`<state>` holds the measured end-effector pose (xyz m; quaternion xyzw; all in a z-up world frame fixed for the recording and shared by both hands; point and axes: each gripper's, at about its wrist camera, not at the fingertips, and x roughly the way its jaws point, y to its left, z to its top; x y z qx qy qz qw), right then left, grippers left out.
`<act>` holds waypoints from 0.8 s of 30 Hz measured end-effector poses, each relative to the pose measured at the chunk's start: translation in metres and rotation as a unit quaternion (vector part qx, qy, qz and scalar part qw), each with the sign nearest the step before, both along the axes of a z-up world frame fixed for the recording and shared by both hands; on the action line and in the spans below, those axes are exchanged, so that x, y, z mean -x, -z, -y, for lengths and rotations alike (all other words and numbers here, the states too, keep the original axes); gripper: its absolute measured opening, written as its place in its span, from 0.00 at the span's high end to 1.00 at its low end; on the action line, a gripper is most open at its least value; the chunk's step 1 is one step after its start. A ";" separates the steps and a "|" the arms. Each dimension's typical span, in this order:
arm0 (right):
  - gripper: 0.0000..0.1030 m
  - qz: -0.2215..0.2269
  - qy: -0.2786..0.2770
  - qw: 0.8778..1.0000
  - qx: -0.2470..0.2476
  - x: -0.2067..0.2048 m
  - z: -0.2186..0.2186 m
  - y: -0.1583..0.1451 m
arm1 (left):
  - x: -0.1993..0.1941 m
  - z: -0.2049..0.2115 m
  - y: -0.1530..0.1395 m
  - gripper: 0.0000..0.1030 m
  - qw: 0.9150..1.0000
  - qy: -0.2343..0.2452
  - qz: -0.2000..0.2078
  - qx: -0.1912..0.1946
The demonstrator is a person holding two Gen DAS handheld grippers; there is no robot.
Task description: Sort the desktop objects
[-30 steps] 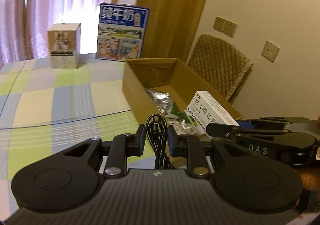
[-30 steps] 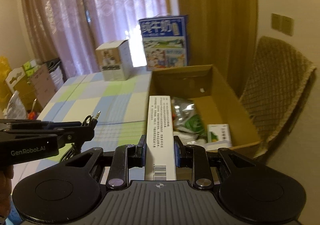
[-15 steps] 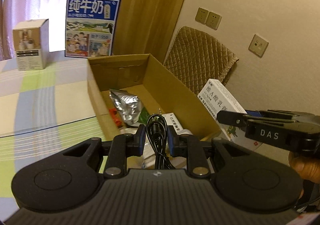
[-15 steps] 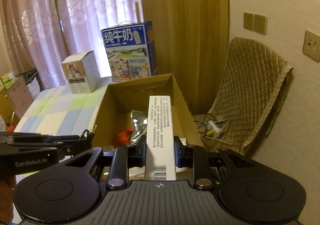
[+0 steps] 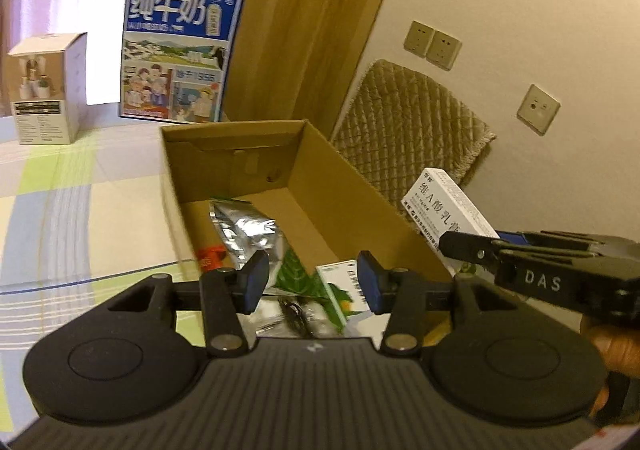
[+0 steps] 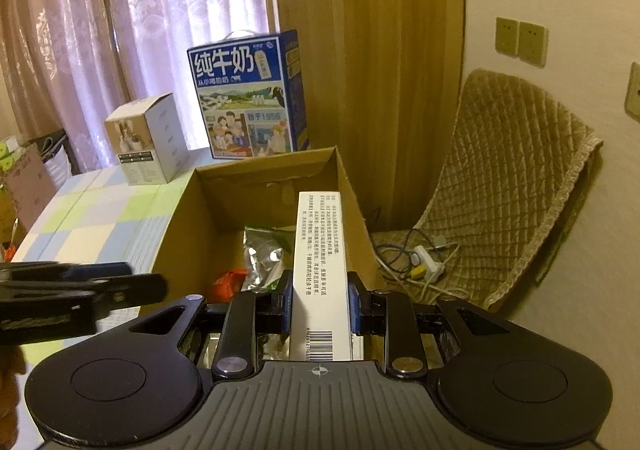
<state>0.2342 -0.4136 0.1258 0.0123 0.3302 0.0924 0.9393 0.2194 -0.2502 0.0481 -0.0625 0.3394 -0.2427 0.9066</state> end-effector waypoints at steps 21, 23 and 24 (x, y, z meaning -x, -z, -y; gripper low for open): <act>0.25 0.025 0.000 1.000 -0.018 0.008 -0.006 -0.001 | 0.050 -0.043 0.006 0.06 0.997 -0.068 0.028 -0.034; 0.21 0.018 0.012 1.000 -0.022 0.022 0.000 0.001 | 0.058 -0.043 0.004 0.04 0.997 -0.069 0.032 -0.034; 0.18 0.014 0.015 1.000 -0.024 0.029 0.002 0.002 | 0.063 -0.042 0.003 0.01 0.996 -0.068 0.033 -0.035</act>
